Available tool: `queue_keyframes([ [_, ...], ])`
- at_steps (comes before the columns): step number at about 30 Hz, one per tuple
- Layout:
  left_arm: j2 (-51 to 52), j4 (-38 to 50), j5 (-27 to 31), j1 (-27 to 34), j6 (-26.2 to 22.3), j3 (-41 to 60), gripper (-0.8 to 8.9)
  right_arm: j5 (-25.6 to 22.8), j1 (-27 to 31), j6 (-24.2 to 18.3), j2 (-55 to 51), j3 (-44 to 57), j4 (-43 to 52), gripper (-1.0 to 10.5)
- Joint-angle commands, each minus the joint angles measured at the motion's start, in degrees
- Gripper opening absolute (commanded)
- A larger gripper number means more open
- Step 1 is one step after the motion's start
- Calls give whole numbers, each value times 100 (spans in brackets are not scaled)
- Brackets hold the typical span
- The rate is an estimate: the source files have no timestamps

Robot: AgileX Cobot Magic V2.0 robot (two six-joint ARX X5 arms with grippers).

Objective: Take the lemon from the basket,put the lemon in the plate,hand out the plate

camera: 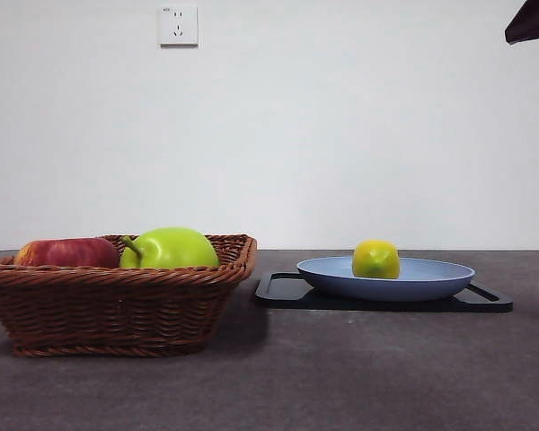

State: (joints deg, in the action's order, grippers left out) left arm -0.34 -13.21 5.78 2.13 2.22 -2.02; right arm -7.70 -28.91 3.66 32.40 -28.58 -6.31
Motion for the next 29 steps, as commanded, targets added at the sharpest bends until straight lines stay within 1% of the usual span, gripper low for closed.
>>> queue_keyframes([
  [1, 26, 31, -9, 20, 66, 50, 8, -20, -37, 59, 11, -46, 70, 3],
  [3, 26, 31, -9, 20, 66, 50, 8, -22, -37, 24, 11, -46, 66, 3],
  [4, 26, 31, -9, 20, 66, 50, 8, -22, -37, -81, 4, -46, 55, 3],
  [5, 26, 31, -9, 20, 66, 50, 8, -66, -26, -431, -48, -46, 46, 3],
  [6, 26, 31, -9, 20, 66, 50, 8, -118, -2, -660, -155, -44, 9, 3],
  [8, 26, 33, -9, 20, 66, 50, 8, -162, 136, -938, -446, -17, -138, 3],
  [10, 26, 31, -9, 20, 66, 50, 8, -120, 343, -1062, -739, 101, -168, 3],
  [14, 26, 31, -9, 20, 66, 50, 8, -87, 1064, -981, -1456, 693, -138, 3],
  [20, 26, 31, -9, 20, 66, 50, 8, 658, 2162, -682, -2385, 1825, -26, 3],
  [24, 26, 31, -9, 20, 66, 50, 8, 1088, 2479, -527, -2702, 2369, 157, 3],
  [29, 26, 31, -9, 20, 66, 50, 8, 1097, 2553, -439, -2988, 2745, 155, 3],
])
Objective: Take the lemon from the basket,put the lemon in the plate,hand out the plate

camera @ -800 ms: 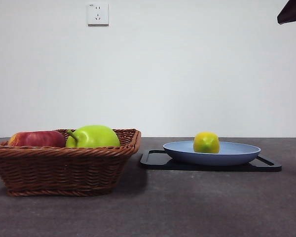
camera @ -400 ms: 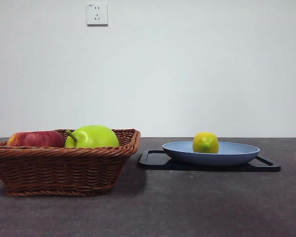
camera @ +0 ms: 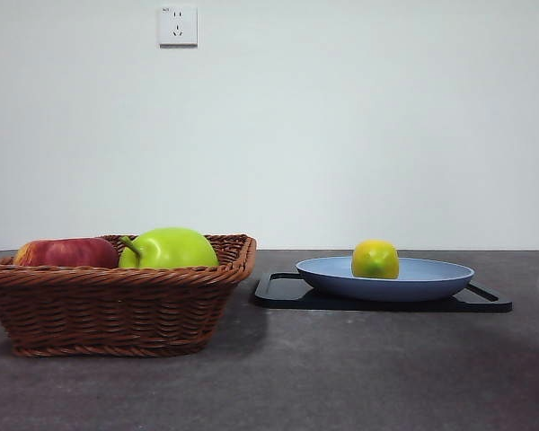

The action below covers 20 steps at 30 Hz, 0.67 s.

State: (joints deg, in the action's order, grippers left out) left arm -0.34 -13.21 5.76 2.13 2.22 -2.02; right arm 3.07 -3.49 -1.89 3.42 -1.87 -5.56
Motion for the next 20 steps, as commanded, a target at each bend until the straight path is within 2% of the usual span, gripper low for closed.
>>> queue_keyframes([
  [1, 26, 31, -7, 20, 66, 50, 8, 17, 11, 122, -127, 114, 79, 3],
  [8, 26, 31, -7, 20, 66, 50, 8, 4, 9, 210, -295, 140, -219, 3],
  [13, 26, 33, -7, 20, 66, 50, 8, -4, 4, 1213, -345, 138, -446, 3],
  [20, 26, 31, -7, 20, 66, 50, 8, -24, 4, 1252, -343, 138, -437, 3],
])
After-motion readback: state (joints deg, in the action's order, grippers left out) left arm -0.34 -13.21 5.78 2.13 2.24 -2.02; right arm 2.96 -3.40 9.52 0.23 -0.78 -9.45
